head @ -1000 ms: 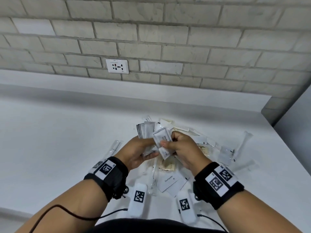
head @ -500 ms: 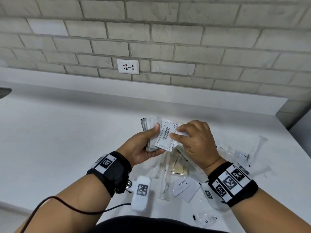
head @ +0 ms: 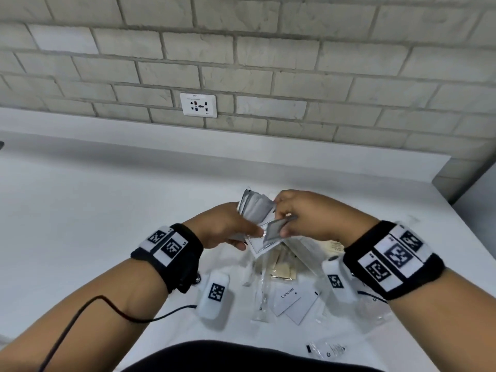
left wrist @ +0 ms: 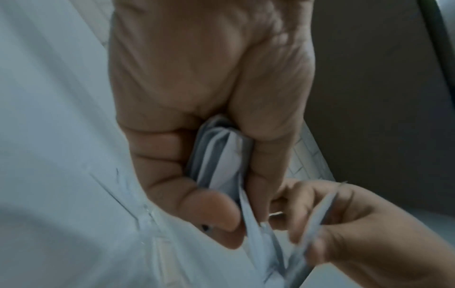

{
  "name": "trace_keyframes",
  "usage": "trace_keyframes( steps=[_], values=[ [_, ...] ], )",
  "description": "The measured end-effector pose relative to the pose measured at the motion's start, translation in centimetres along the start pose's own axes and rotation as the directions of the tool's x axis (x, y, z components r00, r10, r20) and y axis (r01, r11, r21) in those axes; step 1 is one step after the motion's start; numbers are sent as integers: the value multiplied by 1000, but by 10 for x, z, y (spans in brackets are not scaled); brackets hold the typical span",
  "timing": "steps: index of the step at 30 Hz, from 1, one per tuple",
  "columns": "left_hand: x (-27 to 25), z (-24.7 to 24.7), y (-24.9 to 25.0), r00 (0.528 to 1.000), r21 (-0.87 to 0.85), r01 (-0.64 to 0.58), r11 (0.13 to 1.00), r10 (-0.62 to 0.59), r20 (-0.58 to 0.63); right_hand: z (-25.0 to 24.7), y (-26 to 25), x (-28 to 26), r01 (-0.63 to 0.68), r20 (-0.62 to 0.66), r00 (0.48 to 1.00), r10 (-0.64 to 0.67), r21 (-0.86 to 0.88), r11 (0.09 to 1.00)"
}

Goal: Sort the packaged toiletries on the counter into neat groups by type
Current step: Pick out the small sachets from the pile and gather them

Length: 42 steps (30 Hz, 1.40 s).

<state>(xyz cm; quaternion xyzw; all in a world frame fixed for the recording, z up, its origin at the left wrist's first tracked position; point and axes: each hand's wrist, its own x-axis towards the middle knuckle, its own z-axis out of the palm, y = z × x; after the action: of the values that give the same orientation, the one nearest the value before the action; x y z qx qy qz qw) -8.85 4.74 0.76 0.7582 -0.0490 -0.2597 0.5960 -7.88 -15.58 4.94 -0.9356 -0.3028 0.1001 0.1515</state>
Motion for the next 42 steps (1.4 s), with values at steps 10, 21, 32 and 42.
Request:
trace_keyframes(
  steps=[10,21,32,42],
  values=[
    [-1,15,-22,998,-391,47,919,-63,-28,52,7,-7,-206,125,975,186,172,963],
    [-3,25,-18,989,-500,-59,864,-16,-144,57,12,-2,35,-40,953,300,999,21],
    [-7,10,-13,988,-589,-49,806,-48,-147,65,21,-3,270,-685,588,-430,-335,903],
    [0,5,-24,912,-546,-227,806,-22,-410,67,32,-23,-57,-285,896,341,687,724]
  ],
)
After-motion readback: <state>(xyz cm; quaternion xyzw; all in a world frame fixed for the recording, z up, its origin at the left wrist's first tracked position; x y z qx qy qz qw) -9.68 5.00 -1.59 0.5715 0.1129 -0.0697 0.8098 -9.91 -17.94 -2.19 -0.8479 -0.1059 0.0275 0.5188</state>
